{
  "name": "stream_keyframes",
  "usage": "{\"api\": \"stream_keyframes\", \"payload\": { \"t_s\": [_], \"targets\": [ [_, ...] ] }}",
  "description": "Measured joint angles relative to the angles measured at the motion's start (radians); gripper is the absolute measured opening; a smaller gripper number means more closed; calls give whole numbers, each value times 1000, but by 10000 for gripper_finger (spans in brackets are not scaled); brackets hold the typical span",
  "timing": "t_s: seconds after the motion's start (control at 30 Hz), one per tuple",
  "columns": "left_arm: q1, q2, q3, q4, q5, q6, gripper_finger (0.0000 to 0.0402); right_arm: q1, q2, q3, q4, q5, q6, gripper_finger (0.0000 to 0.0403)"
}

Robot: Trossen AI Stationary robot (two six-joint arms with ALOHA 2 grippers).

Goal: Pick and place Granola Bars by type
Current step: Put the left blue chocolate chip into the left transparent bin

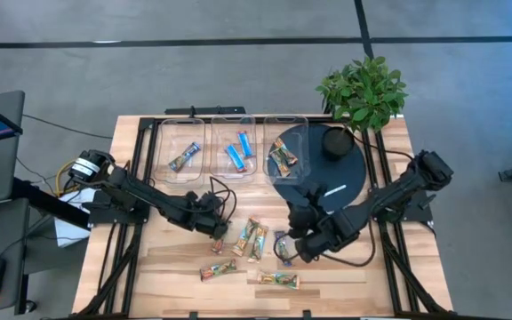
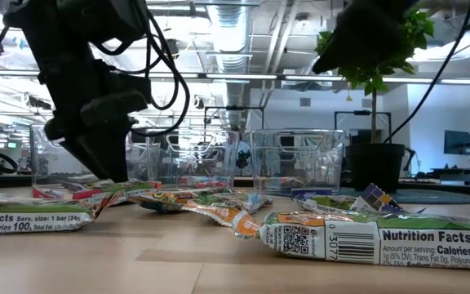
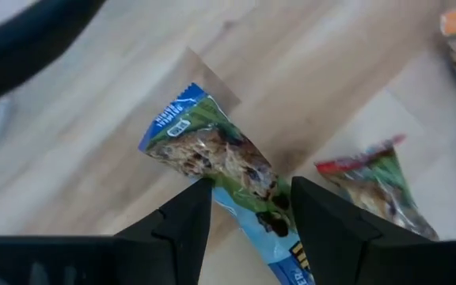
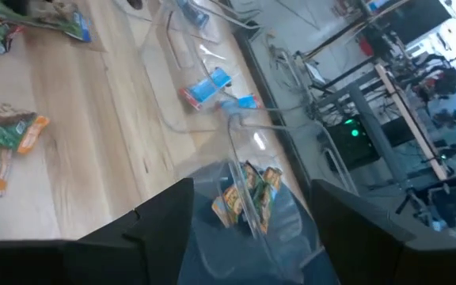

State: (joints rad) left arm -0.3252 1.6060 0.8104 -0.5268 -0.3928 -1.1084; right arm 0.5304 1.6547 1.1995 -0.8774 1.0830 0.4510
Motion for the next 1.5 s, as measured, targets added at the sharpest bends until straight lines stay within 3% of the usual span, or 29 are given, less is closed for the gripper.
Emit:
{"api": "stream_keyframes", "payload": {
  "t_s": [0.23,0.4,0.73,0.97,1.33,1.5],
  "targets": [
    [0,3,1,-18,116,-35,169,93,0,0,-178,73,232,249],
    [-5,26,6,-41,256,-40,169,157,0,0,-252,101,344,249],
    [-32,24,44,-170,412,-22,169,209,0,-1,-256,134,364,249],
    [-62,25,50,-272,434,-43,169,200,0,-1,-252,134,364,249],
    [-100,25,50,-275,439,-54,169,185,0,-1,-252,131,370,249],
    [-102,25,51,-274,442,-55,144,180,0,-1,-251,130,371,249]
  ]
}}
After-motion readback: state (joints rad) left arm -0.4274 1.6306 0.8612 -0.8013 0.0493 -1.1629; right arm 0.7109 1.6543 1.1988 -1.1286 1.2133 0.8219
